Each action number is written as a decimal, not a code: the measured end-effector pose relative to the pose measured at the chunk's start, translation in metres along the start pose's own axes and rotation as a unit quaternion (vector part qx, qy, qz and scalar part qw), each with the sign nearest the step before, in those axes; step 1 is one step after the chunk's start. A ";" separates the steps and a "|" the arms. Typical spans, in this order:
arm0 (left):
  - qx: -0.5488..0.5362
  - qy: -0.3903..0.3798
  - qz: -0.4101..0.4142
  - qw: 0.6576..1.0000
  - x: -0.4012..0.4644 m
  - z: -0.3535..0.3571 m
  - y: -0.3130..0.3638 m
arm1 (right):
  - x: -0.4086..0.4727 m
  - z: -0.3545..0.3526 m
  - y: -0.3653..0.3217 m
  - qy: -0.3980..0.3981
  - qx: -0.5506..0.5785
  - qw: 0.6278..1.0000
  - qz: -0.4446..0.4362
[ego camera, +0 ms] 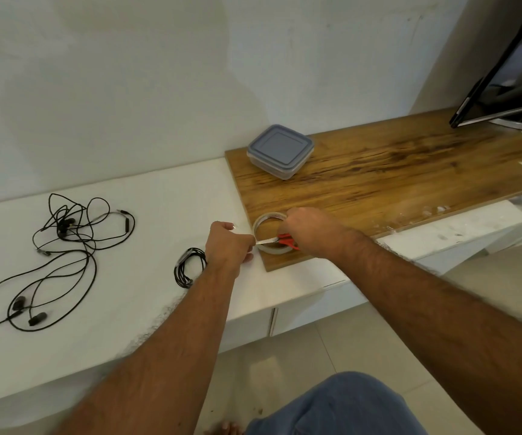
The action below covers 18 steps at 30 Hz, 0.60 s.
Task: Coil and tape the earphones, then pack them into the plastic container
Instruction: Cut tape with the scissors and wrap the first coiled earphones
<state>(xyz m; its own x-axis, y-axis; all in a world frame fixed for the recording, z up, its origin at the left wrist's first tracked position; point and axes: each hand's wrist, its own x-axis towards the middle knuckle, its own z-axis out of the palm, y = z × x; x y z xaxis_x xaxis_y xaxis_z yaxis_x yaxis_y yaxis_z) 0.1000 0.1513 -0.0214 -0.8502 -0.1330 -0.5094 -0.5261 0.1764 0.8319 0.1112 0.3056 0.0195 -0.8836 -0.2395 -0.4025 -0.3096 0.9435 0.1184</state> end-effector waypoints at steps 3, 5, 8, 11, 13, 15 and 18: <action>0.011 0.007 0.021 1.000 -0.003 -0.003 -0.001 | -0.004 0.000 0.001 0.042 0.032 0.998 0.023; 0.018 0.012 0.034 0.999 -0.007 -0.007 -0.002 | -0.008 -0.003 0.002 0.098 0.094 0.989 0.057; 0.034 0.008 0.059 0.998 -0.014 -0.015 -0.002 | -0.015 -0.004 -0.003 0.186 0.263 0.940 0.108; 0.028 -0.014 0.092 0.995 -0.029 -0.030 0.004 | -0.018 -0.003 -0.023 0.235 0.485 0.833 0.124; 0.009 -0.032 0.092 0.995 -0.040 -0.043 0.008 | -0.015 0.000 -0.041 0.234 0.567 0.780 0.122; -0.034 -0.046 0.070 0.996 -0.051 -0.058 0.011 | -0.011 0.002 -0.058 0.236 0.585 0.768 0.115; -0.073 -0.046 0.053 0.995 -0.064 -0.081 0.014 | -0.008 0.000 -0.082 0.240 0.603 0.757 0.084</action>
<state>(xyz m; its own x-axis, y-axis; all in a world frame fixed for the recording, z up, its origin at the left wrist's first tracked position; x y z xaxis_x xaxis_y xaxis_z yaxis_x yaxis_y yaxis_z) 0.1486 0.0830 0.0408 -0.9024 -0.0308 -0.4297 -0.4307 0.0407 0.9016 0.1435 0.2305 0.0132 -0.9903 0.1234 -0.0637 0.1107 0.4245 -0.8986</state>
